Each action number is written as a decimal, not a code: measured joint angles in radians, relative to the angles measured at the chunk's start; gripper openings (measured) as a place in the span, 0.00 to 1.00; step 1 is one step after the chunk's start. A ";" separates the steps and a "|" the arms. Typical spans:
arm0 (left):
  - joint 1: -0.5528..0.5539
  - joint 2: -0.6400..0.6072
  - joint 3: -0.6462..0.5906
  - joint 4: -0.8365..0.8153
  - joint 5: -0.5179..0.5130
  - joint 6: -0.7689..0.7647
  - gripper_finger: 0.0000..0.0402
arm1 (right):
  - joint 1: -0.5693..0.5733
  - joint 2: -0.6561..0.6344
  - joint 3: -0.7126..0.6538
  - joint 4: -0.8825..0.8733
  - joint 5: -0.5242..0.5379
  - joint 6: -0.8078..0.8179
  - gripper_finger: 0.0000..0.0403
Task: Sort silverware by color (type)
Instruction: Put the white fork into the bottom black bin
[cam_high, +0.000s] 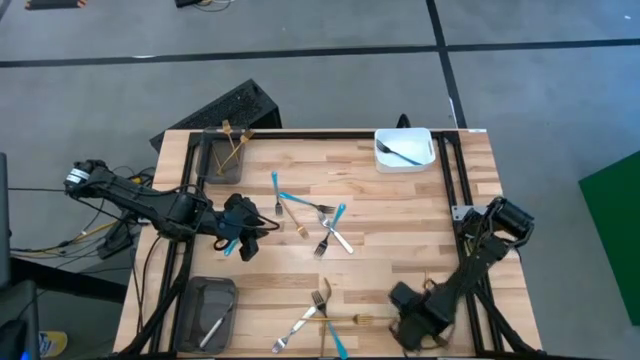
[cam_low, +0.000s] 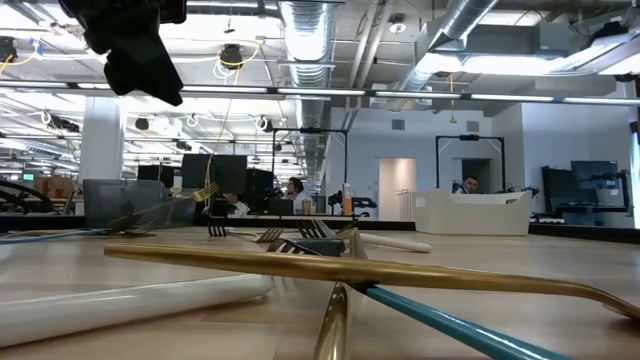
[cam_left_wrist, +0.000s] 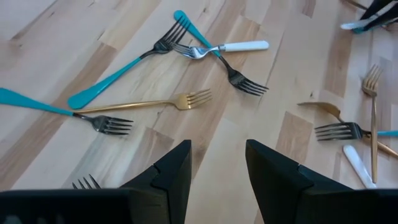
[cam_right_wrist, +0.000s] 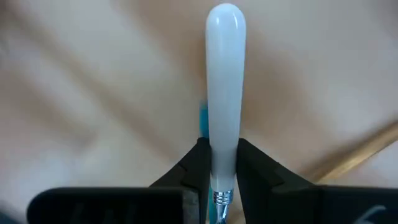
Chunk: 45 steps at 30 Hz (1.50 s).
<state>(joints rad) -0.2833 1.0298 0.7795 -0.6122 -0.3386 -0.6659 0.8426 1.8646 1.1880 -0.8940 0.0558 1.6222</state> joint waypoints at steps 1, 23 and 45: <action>0.004 0.000 0.000 0.002 0.000 0.000 0.35 | -0.011 -0.001 0.007 -0.009 0.013 -0.009 0.19; -0.005 0.000 0.000 0.308 0.155 0.085 0.35 | -0.339 -0.005 0.449 0.193 0.427 -0.596 0.15; -0.121 0.000 0.000 0.815 0.189 0.441 0.35 | -0.446 -0.007 0.574 0.582 0.258 -1.055 0.15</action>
<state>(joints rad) -0.4042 1.0294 0.7795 0.2031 -0.1497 -0.2246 0.3965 1.8576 1.7618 -0.3122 0.3141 0.5674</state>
